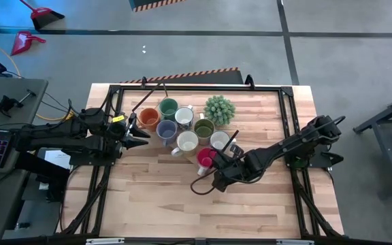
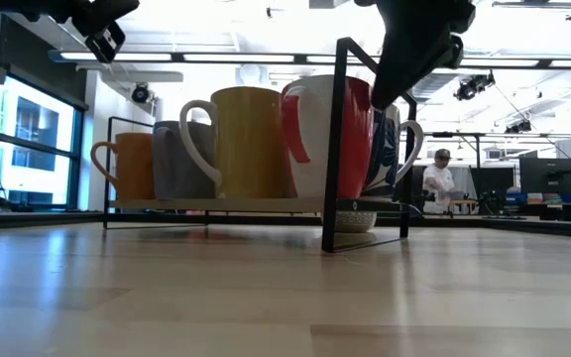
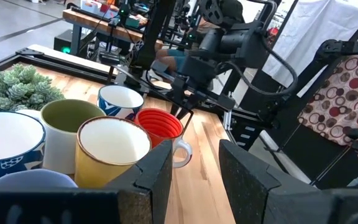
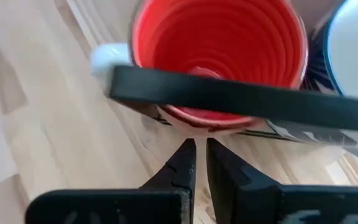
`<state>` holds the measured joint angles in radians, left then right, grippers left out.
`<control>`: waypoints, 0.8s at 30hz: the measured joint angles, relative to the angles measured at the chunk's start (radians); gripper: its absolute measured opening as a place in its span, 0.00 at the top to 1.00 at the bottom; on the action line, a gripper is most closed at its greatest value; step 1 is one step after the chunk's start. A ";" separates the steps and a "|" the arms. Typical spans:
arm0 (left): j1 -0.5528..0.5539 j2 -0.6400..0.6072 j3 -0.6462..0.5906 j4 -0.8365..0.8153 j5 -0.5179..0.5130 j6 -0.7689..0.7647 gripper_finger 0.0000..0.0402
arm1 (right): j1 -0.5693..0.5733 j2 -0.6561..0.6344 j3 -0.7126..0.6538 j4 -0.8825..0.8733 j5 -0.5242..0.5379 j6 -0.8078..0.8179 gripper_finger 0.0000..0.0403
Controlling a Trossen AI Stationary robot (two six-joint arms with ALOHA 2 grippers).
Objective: Place coffee mugs
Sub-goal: Adjust the red mug on the shelf
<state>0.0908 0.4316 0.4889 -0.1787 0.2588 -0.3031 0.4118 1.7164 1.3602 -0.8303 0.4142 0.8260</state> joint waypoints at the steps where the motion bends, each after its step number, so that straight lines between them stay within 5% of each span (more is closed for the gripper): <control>1: 0.000 0.000 0.000 0.000 0.000 0.000 0.70 | 0.000 0.000 -0.003 -0.003 0.000 0.004 0.96; 24: 0.000 0.000 0.000 0.000 0.000 0.000 0.70 | -0.014 0.000 -0.003 0.034 0.014 -0.027 0.96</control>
<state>0.0908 0.4314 0.4889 -0.1783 0.2588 -0.3035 0.3981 1.7164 1.3572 -0.7959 0.4279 0.7989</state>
